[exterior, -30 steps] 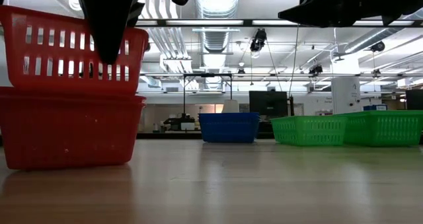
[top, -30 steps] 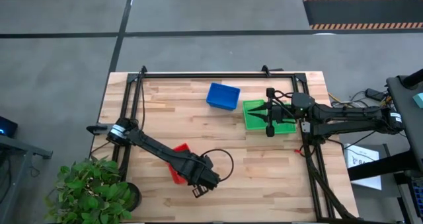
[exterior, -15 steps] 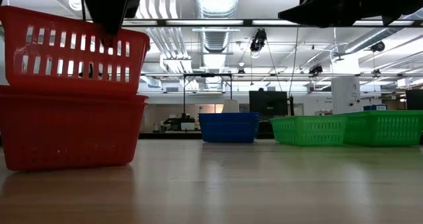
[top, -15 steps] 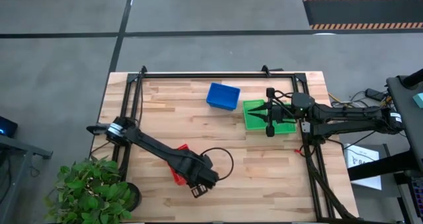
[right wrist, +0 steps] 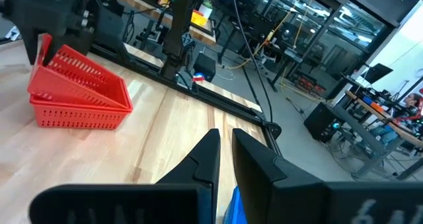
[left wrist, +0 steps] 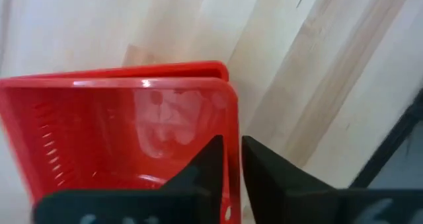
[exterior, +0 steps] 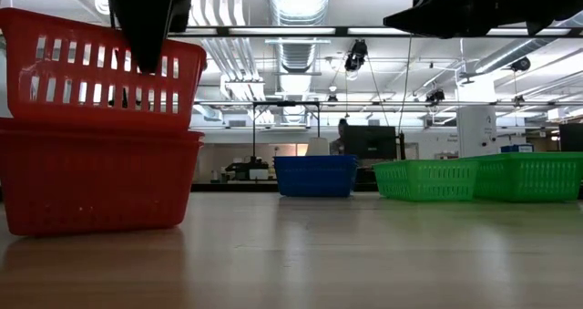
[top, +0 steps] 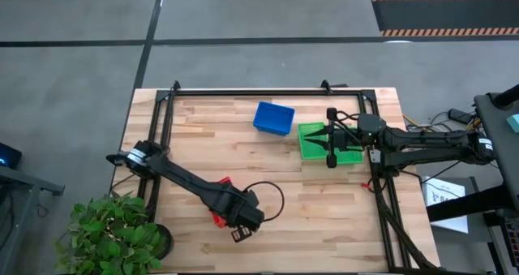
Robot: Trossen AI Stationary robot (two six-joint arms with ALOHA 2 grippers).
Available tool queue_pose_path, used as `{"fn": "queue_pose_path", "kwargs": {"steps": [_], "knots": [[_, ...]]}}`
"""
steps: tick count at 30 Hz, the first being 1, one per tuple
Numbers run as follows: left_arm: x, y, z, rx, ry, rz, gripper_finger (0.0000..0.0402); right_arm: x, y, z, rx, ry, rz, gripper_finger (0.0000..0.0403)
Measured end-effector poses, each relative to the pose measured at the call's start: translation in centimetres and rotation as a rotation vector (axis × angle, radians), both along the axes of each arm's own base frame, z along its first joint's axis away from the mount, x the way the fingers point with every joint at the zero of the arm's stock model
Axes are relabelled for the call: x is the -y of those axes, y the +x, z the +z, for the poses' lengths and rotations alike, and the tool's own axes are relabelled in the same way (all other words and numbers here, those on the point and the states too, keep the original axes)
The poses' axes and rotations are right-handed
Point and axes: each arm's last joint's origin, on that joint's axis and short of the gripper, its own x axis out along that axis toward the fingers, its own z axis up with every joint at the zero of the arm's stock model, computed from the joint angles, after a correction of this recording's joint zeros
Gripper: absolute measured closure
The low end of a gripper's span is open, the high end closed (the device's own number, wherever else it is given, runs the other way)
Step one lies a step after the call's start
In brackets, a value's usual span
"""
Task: Stack baskets by color
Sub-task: Stack the red bin on top of the bottom red bin
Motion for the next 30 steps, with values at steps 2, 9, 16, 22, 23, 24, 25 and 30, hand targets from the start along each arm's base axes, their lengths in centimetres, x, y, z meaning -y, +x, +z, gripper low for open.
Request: {"fn": "queue_pose_path", "kwargs": {"steps": [2,9,16,22,23,24,25,30], "knots": [[0.0,0.0,-0.7,-0.012,-0.008,-0.006,0.0382,0.0,0.0,0.0,0.000,0.000,0.000,0.0369],[0.0,-0.3,-0.9,-0.035,-0.049,-0.005,0.0398,0.0,0.0,-0.1,-0.005,0.000,0.000,0.0369],[-0.2,-0.4,-0.4,-0.017,0.000,0.003,0.0401,0.0,0.0,-0.1,-0.007,0.000,0.000,0.0369],[-0.3,-0.4,-1.3,-0.025,0.002,0.023,0.0401,0.0,0.0,-0.1,-0.007,0.000,0.000,0.0369],[-0.3,-0.4,-1.4,-0.020,0.002,0.029,0.0401,0.0,0.0,-0.1,-0.008,0.000,0.000,0.0369],[-0.3,-0.4,-1.4,-0.017,0.003,0.031,0.0401,0.0,0.0,-0.1,-0.009,0.001,0.000,0.0369],[-0.3,-0.4,-1.4,-0.018,0.004,0.031,0.0400,0.0,0.0,-0.1,-0.010,0.000,0.000,0.0369],[-0.3,-0.4,-1.4,-0.019,0.004,0.036,0.0375,0.0,0.0,-0.2,-0.014,0.001,0.000,0.0369]]}}
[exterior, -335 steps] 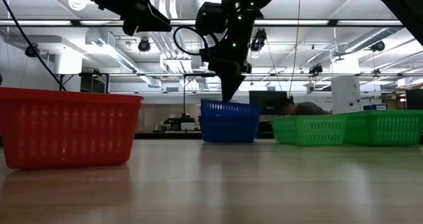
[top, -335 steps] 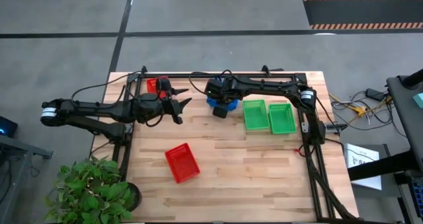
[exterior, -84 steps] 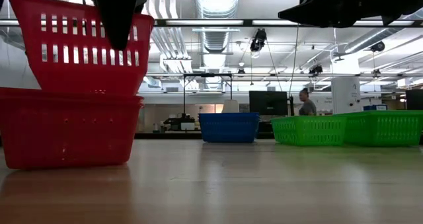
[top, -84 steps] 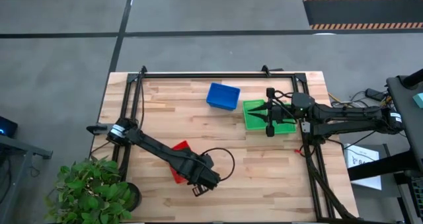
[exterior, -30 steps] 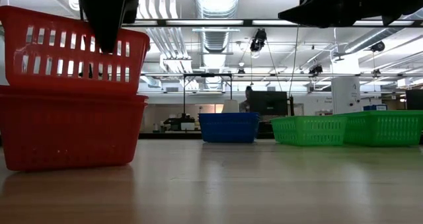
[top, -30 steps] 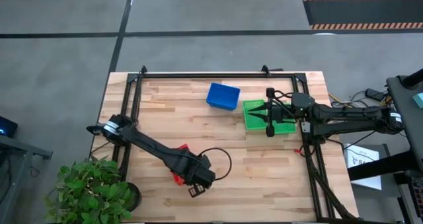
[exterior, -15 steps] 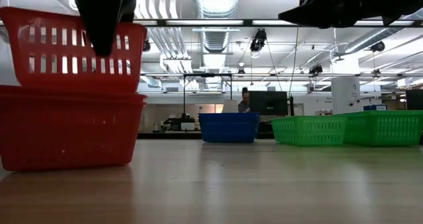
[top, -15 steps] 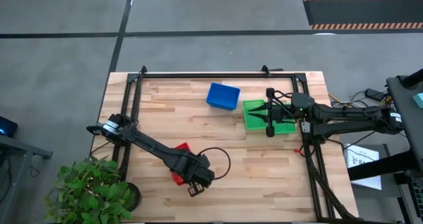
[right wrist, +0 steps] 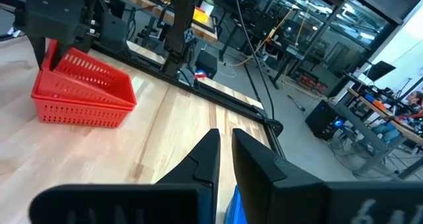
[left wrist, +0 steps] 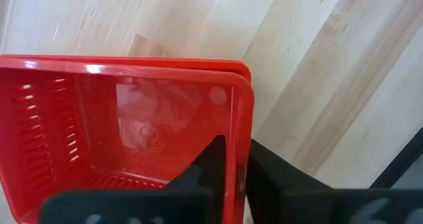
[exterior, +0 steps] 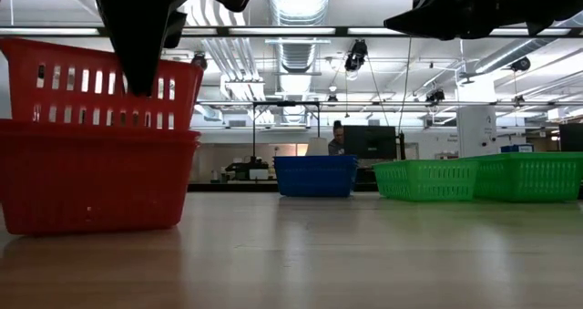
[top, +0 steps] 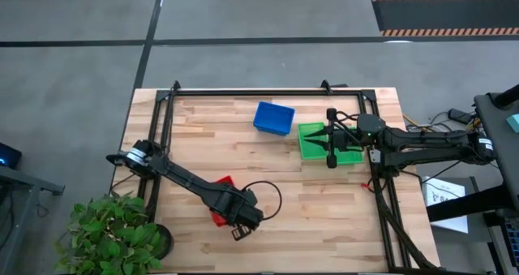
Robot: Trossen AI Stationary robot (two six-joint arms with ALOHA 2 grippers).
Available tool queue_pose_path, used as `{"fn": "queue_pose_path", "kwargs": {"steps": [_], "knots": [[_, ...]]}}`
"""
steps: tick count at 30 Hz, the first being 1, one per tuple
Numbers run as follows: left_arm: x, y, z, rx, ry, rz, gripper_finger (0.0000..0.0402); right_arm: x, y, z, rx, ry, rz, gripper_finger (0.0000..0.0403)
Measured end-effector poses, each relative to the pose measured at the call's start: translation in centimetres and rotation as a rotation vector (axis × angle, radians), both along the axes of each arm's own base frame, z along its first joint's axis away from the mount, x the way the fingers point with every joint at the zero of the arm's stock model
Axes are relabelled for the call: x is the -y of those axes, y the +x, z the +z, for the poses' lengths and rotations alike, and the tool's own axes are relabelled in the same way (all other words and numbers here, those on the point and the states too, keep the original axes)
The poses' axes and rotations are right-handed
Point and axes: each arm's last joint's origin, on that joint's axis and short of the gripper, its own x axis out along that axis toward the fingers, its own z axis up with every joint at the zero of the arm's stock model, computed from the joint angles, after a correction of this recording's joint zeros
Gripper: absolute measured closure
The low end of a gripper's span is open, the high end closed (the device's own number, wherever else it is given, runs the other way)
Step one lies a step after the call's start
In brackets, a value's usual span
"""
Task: Stack baskets by color
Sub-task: Stack the red bin on top of the bottom red bin
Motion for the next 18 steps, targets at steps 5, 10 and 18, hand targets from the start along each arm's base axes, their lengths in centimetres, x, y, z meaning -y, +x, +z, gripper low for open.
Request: {"fn": "queue_pose_path", "kwargs": {"steps": [5,10,18], "knots": [[0.0,0.0,0.0,0.002,0.002,0.020,0.0318,0.0,0.0,0.0,-0.001,0.000,0.000,0.0369],[0.1,0.2,0.8,0.023,-0.017,-0.022,0.0274,0.0,0.0,0.0,-0.004,0.001,0.000,0.0369],[0.1,0.1,2.4,0.069,-0.037,-0.045,0.0266,0.0,0.0,0.0,-0.005,0.001,0.000,0.0369]]}}
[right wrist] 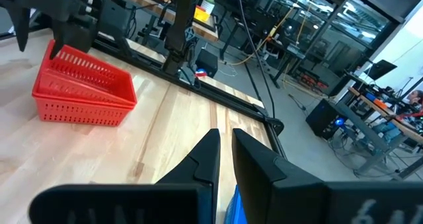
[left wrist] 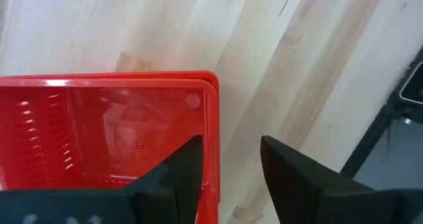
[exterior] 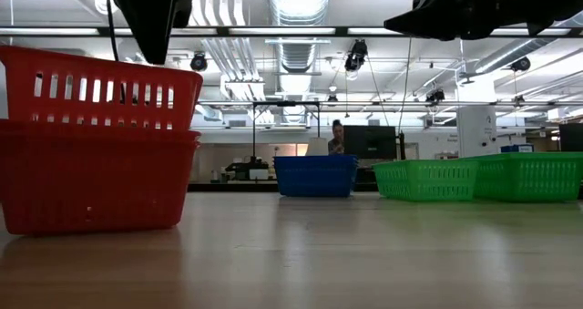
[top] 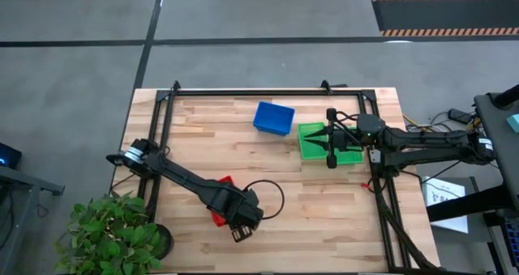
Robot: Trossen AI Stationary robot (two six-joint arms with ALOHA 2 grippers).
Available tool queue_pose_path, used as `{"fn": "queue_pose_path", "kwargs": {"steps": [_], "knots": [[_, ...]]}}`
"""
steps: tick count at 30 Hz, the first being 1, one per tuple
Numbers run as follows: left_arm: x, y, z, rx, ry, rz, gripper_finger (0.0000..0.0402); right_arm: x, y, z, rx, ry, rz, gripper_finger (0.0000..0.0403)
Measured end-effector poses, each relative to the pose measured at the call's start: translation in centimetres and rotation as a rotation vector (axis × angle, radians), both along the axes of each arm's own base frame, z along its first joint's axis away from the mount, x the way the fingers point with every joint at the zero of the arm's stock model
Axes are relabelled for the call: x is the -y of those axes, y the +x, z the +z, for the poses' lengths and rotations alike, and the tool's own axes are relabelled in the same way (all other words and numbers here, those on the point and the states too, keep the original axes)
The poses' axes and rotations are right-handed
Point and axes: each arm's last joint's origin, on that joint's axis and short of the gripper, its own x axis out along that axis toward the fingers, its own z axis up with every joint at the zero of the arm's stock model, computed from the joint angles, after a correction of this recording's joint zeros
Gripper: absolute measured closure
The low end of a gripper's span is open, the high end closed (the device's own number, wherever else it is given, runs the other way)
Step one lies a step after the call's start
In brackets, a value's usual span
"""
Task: Stack baskets by color
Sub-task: Stack the red bin on top of the bottom red bin
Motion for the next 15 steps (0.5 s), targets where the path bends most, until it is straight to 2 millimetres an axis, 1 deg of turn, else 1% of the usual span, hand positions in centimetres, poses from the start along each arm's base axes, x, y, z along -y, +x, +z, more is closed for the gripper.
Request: {"fn": "queue_pose_path", "kwargs": {"steps": [3,6,11,13,15], "knots": [[0.0,-0.3,0.3,0.013,0.020,-0.018,0.0279,0.0,0.0,0.0,-0.001,0.000,0.000,0.0369],[-0.2,-0.6,0.0,-0.001,0.076,-0.019,0.0310,0.0,0.0,0.0,-0.002,-0.001,0.000,0.0369],[-0.4,-0.8,-1.6,-0.027,0.092,-0.019,0.0364,0.0,0.0,0.0,-0.002,-0.003,0.000,0.0369],[-0.3,-0.8,-2.4,-0.027,0.063,-0.020,0.0382,0.0,0.0,0.0,-0.002,-0.003,0.000,0.0369],[-0.3,-1.1,-2.8,-0.063,0.049,-0.018,0.0395,0.0,0.0,0.0,-0.002,-0.001,0.000,0.0369]]}}
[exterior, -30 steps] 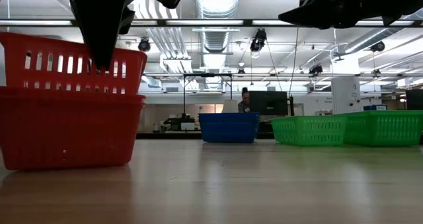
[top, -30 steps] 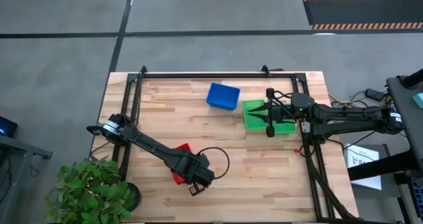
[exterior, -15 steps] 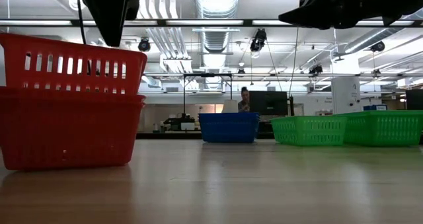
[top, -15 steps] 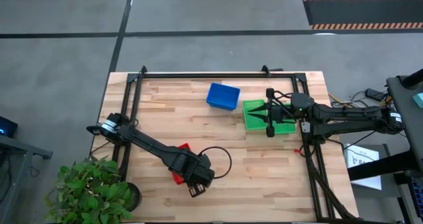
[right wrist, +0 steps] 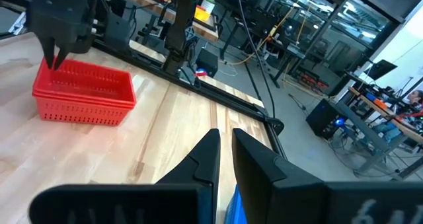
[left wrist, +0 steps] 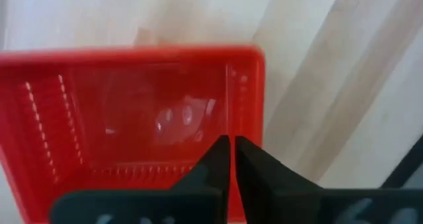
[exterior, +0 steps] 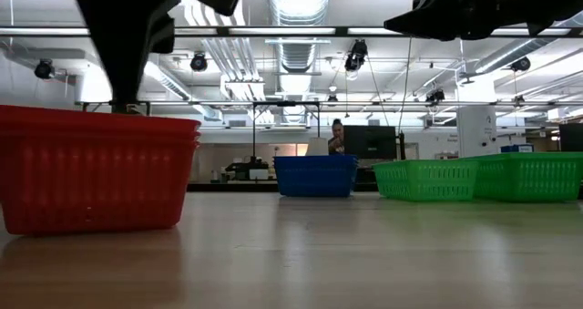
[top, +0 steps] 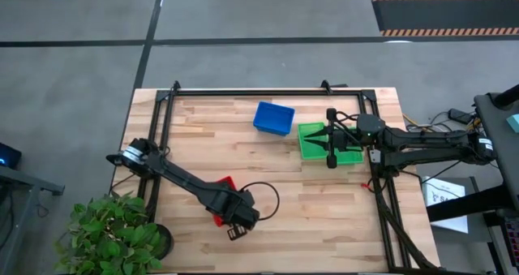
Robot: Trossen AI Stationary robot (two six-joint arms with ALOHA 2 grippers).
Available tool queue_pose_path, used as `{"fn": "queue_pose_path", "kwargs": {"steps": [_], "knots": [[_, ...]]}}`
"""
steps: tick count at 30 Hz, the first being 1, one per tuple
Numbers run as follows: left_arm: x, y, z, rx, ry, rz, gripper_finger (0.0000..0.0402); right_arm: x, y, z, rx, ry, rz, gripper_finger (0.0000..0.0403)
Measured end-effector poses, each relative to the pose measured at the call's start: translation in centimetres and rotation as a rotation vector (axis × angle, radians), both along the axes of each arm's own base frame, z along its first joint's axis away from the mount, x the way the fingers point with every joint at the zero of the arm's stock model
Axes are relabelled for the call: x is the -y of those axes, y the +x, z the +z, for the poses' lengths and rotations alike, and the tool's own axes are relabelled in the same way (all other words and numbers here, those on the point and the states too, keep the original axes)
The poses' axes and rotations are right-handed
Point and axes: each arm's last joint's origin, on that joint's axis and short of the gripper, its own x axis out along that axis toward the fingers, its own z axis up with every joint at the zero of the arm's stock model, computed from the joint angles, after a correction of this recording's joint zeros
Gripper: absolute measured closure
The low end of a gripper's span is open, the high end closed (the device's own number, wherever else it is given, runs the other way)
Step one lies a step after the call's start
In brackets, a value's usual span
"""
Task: Stack baskets by color
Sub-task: Stack the red bin on top of the bottom red bin, then stack the green bin on top of the right green bin
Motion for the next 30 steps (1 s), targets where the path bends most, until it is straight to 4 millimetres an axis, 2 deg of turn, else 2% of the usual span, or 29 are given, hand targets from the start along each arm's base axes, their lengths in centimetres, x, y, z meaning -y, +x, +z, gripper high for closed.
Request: {"fn": "queue_pose_path", "kwargs": {"steps": [7,12,19,24,30], "knots": [[0.0,-0.1,0.5,0.033,-0.002,-0.020,0.0397,0.0,0.0,0.0,-0.001,-0.001,0.000,0.0369],[0.7,0.7,2.6,0.308,0.050,-0.136,0.0396,-0.1,-0.1,-0.6,-0.014,-0.032,0.052,0.0369],[0.3,0.7,4.8,0.556,0.084,-0.232,0.0396,0.3,-0.4,-1.3,0.048,-0.053,0.051,0.0369],[-1.4,-0.8,4.4,0.652,0.087,-0.241,0.0396,1.2,-0.9,-2.4,0.081,-0.043,-0.001,0.0369],[-4.3,-4.0,3.3,0.748,0.079,-0.213,0.0396,2.1,-1.4,-3.3,0.083,-0.019,-0.057,0.0369]]}}
